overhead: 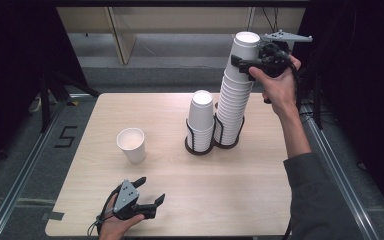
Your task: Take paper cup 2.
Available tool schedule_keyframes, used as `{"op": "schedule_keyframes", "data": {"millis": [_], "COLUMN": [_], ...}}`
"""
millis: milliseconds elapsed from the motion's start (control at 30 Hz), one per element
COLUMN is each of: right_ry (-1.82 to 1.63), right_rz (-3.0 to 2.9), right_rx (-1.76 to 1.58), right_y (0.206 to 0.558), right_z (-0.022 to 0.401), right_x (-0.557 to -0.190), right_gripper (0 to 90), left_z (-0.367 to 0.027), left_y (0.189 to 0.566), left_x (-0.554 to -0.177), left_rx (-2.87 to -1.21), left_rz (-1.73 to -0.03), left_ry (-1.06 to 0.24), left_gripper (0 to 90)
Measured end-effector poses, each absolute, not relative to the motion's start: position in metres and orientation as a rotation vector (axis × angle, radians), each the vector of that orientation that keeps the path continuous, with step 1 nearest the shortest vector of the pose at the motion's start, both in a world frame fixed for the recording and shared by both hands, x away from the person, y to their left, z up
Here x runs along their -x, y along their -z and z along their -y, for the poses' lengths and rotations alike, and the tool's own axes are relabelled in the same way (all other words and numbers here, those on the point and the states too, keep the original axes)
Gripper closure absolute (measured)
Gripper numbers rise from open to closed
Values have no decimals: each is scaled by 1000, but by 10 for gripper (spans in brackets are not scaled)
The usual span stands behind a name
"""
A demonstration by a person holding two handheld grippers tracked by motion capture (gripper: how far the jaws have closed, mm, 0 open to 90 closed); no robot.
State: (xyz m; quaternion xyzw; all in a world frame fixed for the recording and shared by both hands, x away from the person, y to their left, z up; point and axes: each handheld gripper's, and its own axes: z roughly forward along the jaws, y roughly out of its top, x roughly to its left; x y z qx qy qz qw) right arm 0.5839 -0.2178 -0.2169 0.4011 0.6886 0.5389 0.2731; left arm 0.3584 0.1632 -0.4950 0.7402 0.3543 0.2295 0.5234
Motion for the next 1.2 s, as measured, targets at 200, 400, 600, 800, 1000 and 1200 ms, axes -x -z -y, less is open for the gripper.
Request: {"op": "schedule_keyframes", "data": {"millis": [200, 400, 600, 800, 1000, 1200], "right_ry": [-1494, -1526, -1581, -1595, -1581, -1574], "right_rz": [-1793, -1725, -1679, -1639, -1642, -1670], "right_rx": [-1077, -1050, -1017, -985, -971, -959], "right_y": [199, 179, 160, 147, 149, 158], "right_z": [222, 222, 231, 251, 266, 274], "right_x": [-580, -574, -562, -543, -522, -502], "right_gripper": [191, 193, 194, 195, 196, 196], "left_z": [-162, -162, -160, -159, -159, -158], "left_y": [495, 496, 496, 497, 497, 498], "left_x": [-358, -358, -357, -357, -357, -359], "left_rx": [-1784, -1789, -1828, -1834, -1835, -1832], "left_rz": [-847, -840, -830, -824, -827, -820], "left_ry": [-550, -544, -538, -539, -541, -539], "left_gripper": [144, 144, 144, 144, 144, 144]}}
